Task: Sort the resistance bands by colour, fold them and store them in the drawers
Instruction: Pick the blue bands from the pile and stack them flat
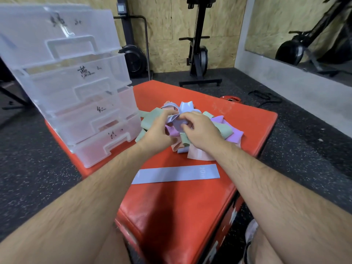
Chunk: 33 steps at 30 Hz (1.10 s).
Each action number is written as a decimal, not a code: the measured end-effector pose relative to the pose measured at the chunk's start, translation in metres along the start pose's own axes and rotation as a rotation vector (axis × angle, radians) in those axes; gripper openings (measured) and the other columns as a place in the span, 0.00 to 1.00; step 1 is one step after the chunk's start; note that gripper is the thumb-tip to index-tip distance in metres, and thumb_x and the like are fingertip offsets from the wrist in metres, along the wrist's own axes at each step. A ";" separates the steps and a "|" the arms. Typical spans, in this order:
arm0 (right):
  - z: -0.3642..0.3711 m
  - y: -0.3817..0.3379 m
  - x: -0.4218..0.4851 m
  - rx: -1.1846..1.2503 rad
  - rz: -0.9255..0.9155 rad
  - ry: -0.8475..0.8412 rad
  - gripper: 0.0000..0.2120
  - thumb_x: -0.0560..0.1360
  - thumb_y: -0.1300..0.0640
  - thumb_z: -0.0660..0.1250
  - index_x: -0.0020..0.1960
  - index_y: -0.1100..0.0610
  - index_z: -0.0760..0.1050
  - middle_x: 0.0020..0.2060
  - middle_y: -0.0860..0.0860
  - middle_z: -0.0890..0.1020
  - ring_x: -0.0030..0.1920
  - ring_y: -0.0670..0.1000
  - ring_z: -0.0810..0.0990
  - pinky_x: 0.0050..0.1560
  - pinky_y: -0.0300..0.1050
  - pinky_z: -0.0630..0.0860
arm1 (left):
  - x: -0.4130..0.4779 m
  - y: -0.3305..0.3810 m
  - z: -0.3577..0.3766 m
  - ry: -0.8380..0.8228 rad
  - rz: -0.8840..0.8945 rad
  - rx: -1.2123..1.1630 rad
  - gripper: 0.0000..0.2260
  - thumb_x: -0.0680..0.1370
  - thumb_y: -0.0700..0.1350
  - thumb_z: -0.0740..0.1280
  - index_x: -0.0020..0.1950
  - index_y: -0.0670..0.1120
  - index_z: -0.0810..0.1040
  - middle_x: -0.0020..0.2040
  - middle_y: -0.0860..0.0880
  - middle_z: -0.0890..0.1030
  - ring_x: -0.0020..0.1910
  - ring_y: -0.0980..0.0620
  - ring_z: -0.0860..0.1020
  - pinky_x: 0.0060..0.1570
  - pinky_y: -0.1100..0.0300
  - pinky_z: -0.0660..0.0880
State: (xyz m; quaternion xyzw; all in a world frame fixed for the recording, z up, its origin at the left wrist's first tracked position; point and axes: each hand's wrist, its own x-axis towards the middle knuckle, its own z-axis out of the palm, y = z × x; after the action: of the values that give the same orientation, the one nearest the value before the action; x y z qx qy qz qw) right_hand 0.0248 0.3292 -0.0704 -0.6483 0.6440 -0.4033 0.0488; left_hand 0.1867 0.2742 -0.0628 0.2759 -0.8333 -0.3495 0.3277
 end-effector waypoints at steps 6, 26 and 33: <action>-0.001 -0.003 -0.001 0.014 -0.011 -0.028 0.11 0.74 0.61 0.64 0.53 0.49 0.78 0.47 0.45 0.78 0.48 0.45 0.73 0.45 0.38 0.69 | 0.005 -0.006 -0.007 0.213 -0.098 0.137 0.05 0.81 0.48 0.66 0.55 0.54 0.79 0.51 0.51 0.71 0.47 0.66 0.71 0.47 0.73 0.66; -0.024 0.023 0.006 -0.336 0.117 -0.369 0.08 0.74 0.44 0.67 0.40 0.42 0.69 0.39 0.43 0.77 0.49 0.54 0.72 0.48 0.48 0.65 | -0.011 -0.005 -0.059 0.434 -0.288 -0.242 0.07 0.81 0.44 0.66 0.46 0.45 0.81 0.37 0.47 0.80 0.34 0.52 0.76 0.30 0.63 0.73; -0.033 0.043 -0.004 -0.427 0.183 -0.394 0.06 0.78 0.42 0.56 0.43 0.38 0.67 0.40 0.44 0.79 0.53 0.57 0.73 0.60 0.59 0.68 | -0.030 -0.031 -0.087 0.357 -0.373 -0.216 0.10 0.79 0.49 0.69 0.52 0.42 0.82 0.43 0.43 0.82 0.35 0.48 0.75 0.33 0.59 0.73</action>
State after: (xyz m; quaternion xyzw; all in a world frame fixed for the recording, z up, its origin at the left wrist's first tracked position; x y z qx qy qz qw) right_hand -0.0278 0.3402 -0.0754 -0.6490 0.7480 -0.1194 0.0713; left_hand 0.2775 0.2409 -0.0501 0.4452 -0.6550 -0.4366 0.4268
